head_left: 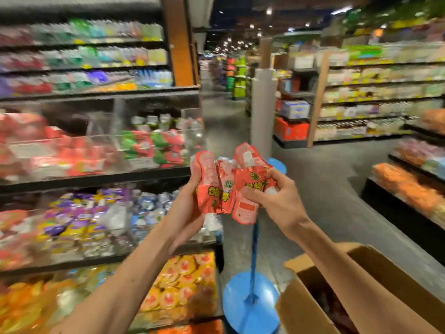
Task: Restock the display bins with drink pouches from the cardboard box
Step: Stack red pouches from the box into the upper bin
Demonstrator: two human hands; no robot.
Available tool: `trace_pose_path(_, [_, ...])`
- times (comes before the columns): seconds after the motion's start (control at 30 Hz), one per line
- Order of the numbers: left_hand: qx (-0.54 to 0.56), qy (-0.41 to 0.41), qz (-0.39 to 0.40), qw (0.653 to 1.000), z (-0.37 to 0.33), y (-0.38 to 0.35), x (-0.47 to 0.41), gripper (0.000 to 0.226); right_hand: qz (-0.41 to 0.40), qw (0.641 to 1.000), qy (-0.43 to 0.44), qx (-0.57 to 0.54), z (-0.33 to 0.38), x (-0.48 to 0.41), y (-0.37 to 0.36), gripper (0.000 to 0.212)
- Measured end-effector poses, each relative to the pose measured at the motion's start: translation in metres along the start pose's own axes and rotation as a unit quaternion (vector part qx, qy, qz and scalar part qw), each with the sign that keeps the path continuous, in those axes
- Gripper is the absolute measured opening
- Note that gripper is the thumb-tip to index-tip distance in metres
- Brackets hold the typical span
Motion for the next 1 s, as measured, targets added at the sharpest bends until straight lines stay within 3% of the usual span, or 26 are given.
trace_pose_path(0.27, [0.017, -0.057, -0.069, 0.996, -0.093, 0.115, 0.115, 0.067, 0.103, 0.993, 0.036, -0.034, 0.017, 0.0, -0.184, 0.028])
trace_pose_path(0.43, [0.017, -0.065, -0.085, 0.994, -0.134, 0.176, 0.16, 0.075, 0.117, 0.992, 0.039, -0.034, 0.024, 0.004, -0.272, 0.032])
trace_pose_path(0.57, [-0.025, -0.086, -0.111, 0.99, -0.155, 0.211, 0.17, 0.075, 0.109, 0.982, -0.036, -0.147, 0.024, 0.001, -0.32, 0.027])
trace_pose_path(0.67, [-0.048, -0.105, -0.136, 0.984, -0.166, 0.228, 0.17, 0.078, 0.147, 0.945, -0.102, -0.273, 0.025, -0.009, -0.344, 0.05])
trace_pose_path(0.77, [-0.041, -0.123, -0.138, 0.982, -0.174, 0.241, 0.166, 0.092, 0.164, 0.925, -0.132, -0.315, 0.02, -0.026, -0.362, 0.087])
trace_pose_path(0.83, [-0.057, -0.127, -0.151, 0.979, -0.18, 0.251, 0.161, 0.084, 0.181, 0.91, -0.15, -0.342, 0.018, -0.038, -0.376, 0.096])
trace_pose_path(0.87, [-0.068, -0.131, -0.158, 0.976, -0.183, 0.256, 0.157, 0.078, 0.19, 0.903, -0.157, -0.353, 0.019, -0.045, -0.382, 0.092])
trace_pose_path(0.97, [-0.101, -0.147, -0.189, 0.966, -0.192, 0.266, 0.146, 0.071, 0.185, 0.897, -0.16, -0.369, 0.021, -0.068, -0.395, 0.052])
trace_pose_path(1.0, [-0.111, -0.155, -0.202, 0.961, -0.195, 0.272, 0.142, 0.072, 0.179, 0.899, -0.159, -0.367, 0.021, -0.077, -0.4, 0.052])
Point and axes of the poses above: each hand's wrist, its own x-axis away from the middle knuckle, its own y-axis out of the back of the hand, z = x × y, the point moved 2 cm from there along -x, towards the middle knuckle, and after that the axes turned 3 degrees about z, right-handed, at the moved point
